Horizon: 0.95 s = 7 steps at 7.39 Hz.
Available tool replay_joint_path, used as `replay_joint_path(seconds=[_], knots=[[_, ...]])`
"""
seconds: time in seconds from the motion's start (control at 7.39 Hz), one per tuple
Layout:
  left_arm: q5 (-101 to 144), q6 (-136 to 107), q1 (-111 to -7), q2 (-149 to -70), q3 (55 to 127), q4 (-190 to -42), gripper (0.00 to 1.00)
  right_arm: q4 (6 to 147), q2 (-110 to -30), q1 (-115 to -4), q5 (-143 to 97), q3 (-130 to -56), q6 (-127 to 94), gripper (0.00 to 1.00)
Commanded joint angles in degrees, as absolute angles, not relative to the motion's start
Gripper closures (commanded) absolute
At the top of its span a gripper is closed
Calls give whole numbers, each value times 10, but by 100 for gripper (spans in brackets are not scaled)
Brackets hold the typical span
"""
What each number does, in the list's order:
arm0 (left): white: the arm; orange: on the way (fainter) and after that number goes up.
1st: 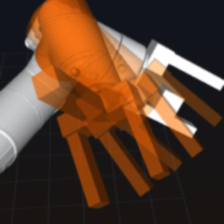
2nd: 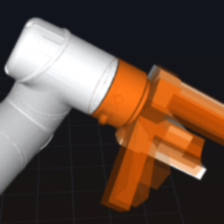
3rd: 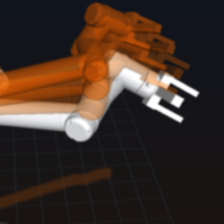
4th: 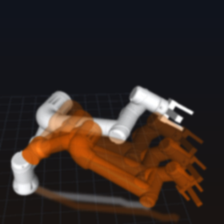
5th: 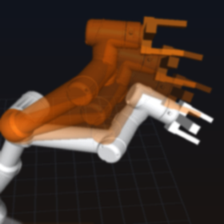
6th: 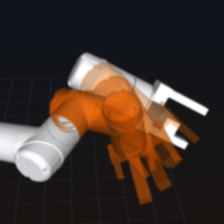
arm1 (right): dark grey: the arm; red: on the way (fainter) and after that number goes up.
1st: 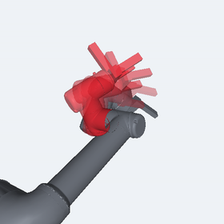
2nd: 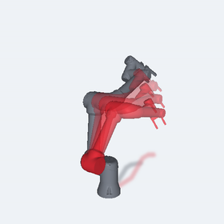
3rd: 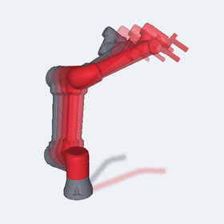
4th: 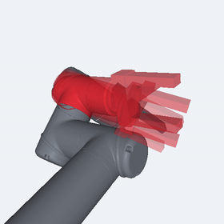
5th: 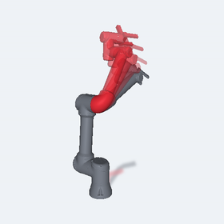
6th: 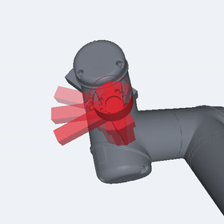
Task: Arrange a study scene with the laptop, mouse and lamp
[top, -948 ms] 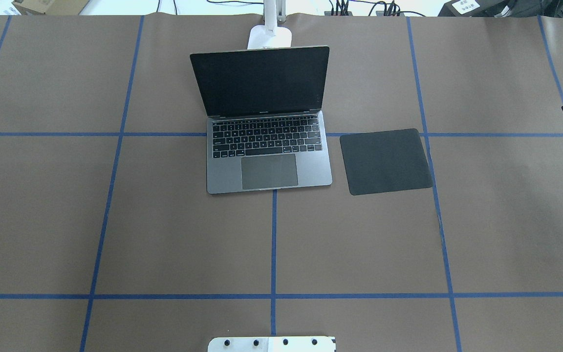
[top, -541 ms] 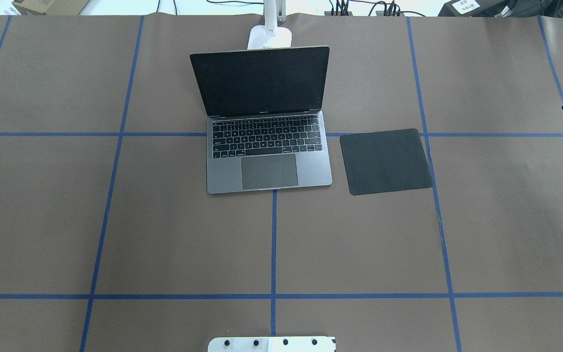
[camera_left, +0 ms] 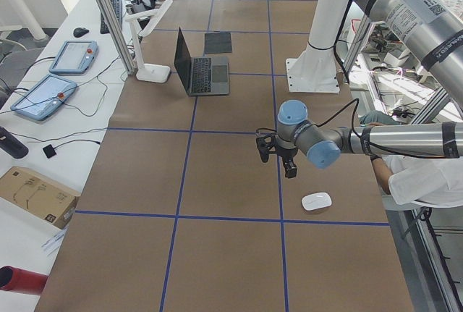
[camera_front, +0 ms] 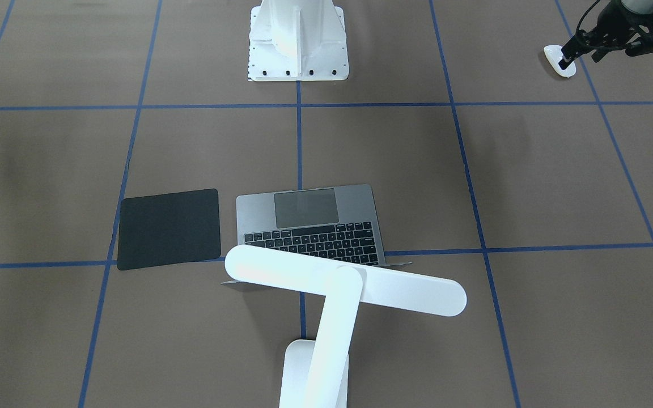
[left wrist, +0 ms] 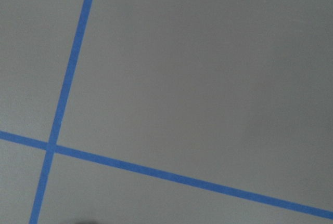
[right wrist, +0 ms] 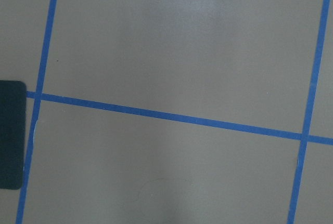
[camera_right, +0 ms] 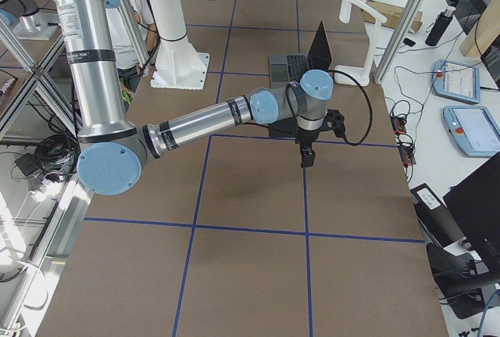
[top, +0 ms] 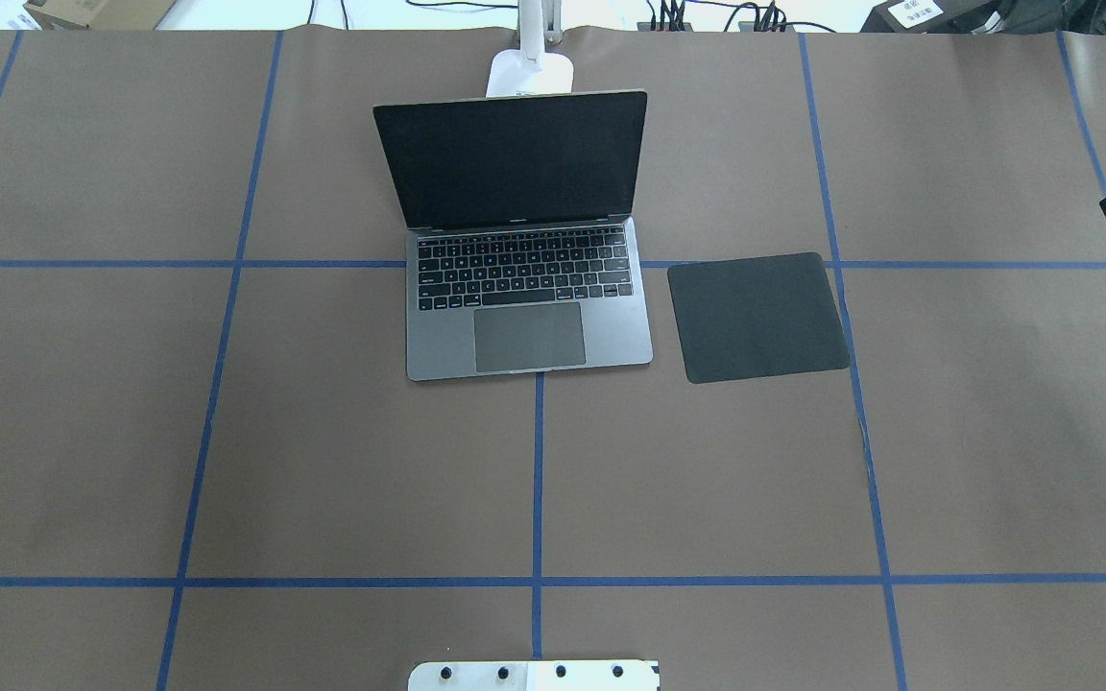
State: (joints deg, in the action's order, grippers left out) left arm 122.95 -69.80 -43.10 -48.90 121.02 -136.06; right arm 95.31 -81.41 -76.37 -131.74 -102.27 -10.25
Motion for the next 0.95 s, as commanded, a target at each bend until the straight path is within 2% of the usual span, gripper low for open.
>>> replay_joint_path(seconds=[0.0, 0.27, 0.54, 0.81], knots=[[1193, -703, -400, -437, 1181, -1459, 0, 943, -815, -759, -1311, -1023, -103, 1], [1180, -722, -389, -436, 1119, -1536, 0, 936, -814, -755, -1311, -1024, -104, 1], [1179, -743, -364, -441, 1101, -1538, 0, 922, -815, -750, -1310, -1028, -113, 1], [1139, -816, -294, -471, 1083, -1538, 0, 921, -813, -740, -1303, -1028, -115, 1]])
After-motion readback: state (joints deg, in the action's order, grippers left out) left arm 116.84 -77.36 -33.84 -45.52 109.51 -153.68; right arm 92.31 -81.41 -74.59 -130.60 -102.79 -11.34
